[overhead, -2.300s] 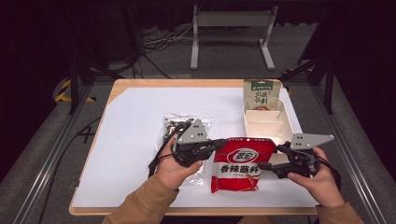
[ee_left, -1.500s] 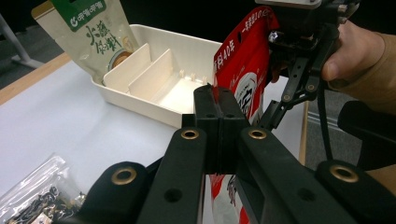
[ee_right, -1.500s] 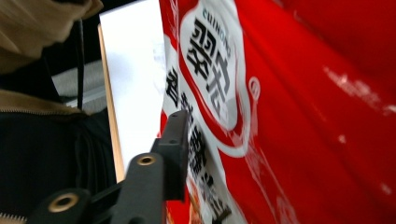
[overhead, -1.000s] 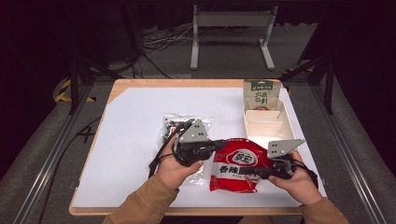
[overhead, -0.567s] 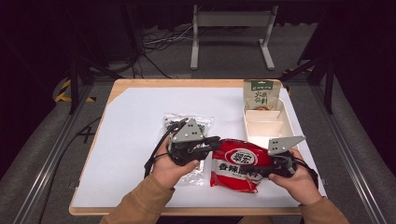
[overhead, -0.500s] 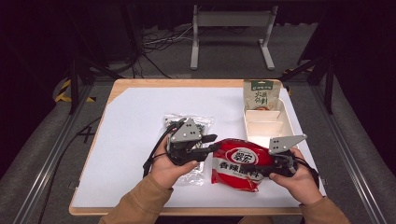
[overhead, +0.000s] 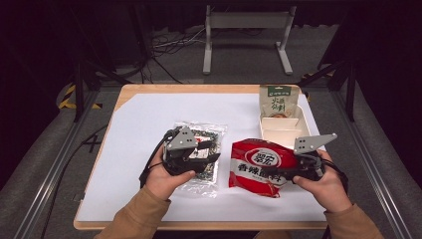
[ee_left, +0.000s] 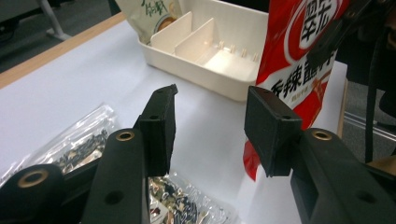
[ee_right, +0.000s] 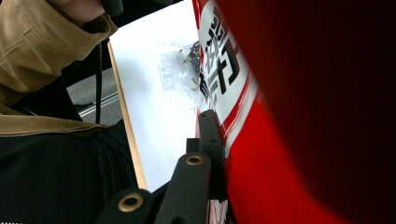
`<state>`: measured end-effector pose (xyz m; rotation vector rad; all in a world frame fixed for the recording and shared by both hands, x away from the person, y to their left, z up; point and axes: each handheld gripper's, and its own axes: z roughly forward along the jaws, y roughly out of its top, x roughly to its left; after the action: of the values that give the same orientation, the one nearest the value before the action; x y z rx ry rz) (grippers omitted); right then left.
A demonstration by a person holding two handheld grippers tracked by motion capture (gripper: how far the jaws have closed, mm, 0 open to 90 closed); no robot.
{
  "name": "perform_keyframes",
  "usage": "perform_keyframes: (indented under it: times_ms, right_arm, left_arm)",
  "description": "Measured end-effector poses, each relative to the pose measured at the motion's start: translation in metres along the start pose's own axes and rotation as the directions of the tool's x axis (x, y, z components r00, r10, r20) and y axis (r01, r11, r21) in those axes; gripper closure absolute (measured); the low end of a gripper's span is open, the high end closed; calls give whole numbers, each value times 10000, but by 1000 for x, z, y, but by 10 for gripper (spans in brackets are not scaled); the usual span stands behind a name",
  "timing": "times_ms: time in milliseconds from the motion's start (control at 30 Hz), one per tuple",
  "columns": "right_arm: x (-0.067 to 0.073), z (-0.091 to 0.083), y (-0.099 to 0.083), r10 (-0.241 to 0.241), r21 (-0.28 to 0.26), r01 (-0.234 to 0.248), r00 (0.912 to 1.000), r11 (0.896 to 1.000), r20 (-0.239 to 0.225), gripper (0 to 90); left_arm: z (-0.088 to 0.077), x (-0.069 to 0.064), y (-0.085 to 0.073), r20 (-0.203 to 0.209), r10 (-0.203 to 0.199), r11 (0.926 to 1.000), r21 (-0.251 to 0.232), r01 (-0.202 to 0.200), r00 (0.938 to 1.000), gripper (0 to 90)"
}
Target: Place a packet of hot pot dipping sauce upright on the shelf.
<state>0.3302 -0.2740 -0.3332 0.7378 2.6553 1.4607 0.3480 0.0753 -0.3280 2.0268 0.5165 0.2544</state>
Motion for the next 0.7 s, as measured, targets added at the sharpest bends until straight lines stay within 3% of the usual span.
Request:
perform_keyframes:
  times_ms: [367, 700]
  right_arm:
    - [-4, -17, 28, -168, -4, 168, 9995, 9999, 280, 899]
    - [-17, -39, 52, -303, -237, 315, 9983, 9992, 496, 898]
  left_arm:
    - [-1, 13, -18, -176, -535, 9978, 389, 542, 9984, 508]
    - [-7, 26, -30, -492, -890, 9939, 613, 920, 9948, 476]
